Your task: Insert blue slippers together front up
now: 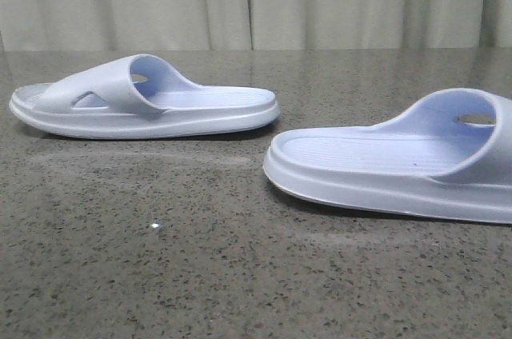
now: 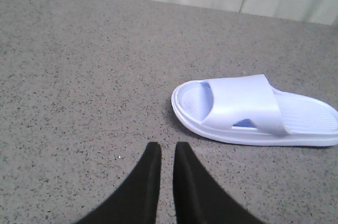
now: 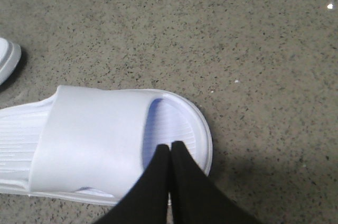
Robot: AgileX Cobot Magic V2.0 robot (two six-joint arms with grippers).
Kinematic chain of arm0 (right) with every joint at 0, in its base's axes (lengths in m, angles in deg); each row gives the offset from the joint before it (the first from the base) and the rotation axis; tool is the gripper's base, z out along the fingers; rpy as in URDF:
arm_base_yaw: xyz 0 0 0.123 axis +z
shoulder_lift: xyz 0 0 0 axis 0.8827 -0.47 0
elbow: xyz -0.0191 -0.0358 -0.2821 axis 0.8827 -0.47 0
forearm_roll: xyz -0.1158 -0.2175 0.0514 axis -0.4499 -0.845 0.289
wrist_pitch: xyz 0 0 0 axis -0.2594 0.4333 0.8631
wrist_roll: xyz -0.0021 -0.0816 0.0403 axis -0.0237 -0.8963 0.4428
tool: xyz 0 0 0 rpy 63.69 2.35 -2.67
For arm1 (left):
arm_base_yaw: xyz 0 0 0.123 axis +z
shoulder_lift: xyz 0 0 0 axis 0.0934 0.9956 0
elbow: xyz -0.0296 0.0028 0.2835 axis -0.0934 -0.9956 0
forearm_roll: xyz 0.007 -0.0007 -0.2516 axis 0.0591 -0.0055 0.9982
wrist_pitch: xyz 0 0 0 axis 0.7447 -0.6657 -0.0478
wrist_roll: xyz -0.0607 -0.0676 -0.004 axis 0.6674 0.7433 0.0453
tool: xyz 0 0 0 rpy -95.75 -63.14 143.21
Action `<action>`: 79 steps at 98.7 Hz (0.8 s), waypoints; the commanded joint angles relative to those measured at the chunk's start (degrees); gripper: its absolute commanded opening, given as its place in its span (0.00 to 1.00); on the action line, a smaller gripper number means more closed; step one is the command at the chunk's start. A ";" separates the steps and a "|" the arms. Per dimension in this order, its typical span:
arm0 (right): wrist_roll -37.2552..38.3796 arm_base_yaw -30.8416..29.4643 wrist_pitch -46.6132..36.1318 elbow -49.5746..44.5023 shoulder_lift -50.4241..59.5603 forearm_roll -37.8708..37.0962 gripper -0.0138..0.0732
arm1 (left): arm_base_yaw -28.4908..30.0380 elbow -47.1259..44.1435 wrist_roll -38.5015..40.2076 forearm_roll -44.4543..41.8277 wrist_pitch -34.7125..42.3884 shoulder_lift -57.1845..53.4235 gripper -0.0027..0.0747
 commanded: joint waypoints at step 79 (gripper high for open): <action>-1.55 -0.40 -1.47 3.47 -14.02 -1.04 0.55 | -4.24 2.08 -1.08 5.88 0.81 8.41 0.53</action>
